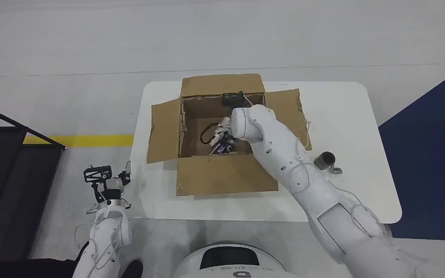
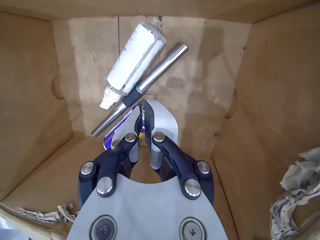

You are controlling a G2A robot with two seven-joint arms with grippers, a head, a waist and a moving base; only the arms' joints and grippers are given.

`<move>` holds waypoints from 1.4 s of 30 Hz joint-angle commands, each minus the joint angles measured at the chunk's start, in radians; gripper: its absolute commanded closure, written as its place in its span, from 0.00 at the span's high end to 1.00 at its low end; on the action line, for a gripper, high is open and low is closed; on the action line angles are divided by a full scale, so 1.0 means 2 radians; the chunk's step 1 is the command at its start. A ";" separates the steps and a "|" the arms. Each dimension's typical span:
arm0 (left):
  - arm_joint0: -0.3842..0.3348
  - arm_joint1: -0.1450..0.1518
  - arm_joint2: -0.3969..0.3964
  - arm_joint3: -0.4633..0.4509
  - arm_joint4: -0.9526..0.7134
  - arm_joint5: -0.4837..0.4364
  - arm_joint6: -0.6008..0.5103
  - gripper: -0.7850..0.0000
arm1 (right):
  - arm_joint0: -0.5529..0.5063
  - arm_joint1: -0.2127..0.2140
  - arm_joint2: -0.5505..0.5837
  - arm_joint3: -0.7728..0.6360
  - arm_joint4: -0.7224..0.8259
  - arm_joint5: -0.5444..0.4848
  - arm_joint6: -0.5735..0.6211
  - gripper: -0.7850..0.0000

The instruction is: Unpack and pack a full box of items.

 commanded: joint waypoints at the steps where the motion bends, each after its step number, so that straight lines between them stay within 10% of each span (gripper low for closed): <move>1: 0.000 0.000 0.000 0.000 0.000 0.000 0.000 1.00 | -0.003 0.000 0.004 0.006 0.002 -0.006 0.006 0.96; 25: 0.000 0.000 0.000 0.000 0.000 0.000 0.000 1.00 | 0.055 -0.057 -0.033 0.179 0.042 -0.007 0.008 0.98; 28: 0.000 0.000 0.000 0.000 0.000 0.000 0.000 1.00 | 0.062 -0.065 -0.039 0.195 0.046 -0.006 0.006 0.49; 33: 0.000 0.000 0.000 0.000 0.000 0.000 0.000 1.00 | 0.072 -0.074 -0.043 0.216 0.048 -0.003 0.003 0.01; 42: 0.000 0.000 0.000 0.000 0.000 0.000 0.000 1.00 | 0.075 -0.072 -0.024 0.186 0.036 -0.001 0.001 0.00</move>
